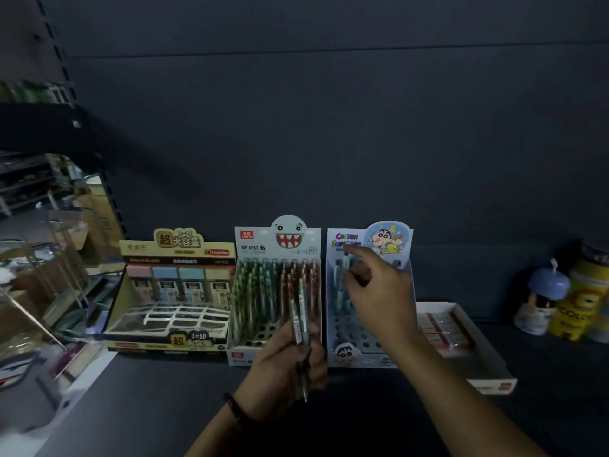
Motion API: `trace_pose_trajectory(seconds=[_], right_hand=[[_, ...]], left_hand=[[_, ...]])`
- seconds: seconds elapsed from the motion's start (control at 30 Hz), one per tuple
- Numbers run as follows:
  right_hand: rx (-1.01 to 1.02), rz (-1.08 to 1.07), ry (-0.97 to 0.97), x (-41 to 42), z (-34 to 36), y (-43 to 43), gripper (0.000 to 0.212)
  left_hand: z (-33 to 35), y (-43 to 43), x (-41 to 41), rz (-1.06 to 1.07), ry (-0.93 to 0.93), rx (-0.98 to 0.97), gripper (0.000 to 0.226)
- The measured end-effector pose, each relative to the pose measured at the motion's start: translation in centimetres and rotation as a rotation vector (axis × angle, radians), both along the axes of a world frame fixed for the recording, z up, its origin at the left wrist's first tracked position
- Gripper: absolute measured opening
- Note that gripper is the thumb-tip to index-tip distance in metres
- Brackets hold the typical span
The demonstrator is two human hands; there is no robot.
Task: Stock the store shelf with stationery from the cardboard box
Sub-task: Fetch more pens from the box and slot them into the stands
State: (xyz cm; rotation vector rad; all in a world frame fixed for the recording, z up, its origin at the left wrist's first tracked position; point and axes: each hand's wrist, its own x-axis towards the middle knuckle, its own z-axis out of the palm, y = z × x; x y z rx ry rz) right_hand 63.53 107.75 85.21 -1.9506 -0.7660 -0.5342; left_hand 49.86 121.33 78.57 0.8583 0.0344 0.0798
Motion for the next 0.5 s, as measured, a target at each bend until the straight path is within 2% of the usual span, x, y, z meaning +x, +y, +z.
trace_pose_trajectory(seconds=[0.1, 0.33, 0.5], right_hand=[[-0.032, 0.003, 0.005, 0.3, -0.2, 0.5, 0.041], [-0.226, 0.009, -0.034, 0.7, -1.0, 1.0, 0.030], [-0.289, 0.014, 0.026, 0.5, -0.2, 0.6, 0.020]], left_hand=[[0.1, 0.1, 0.0, 0.057, -0.045, 0.119, 0.031], [-0.1, 0.5, -0.1, 0.059, -0.089, 0.107, 0.033], [0.9, 0.1, -0.3, 0.043, -0.074, 0.138, 0.032]])
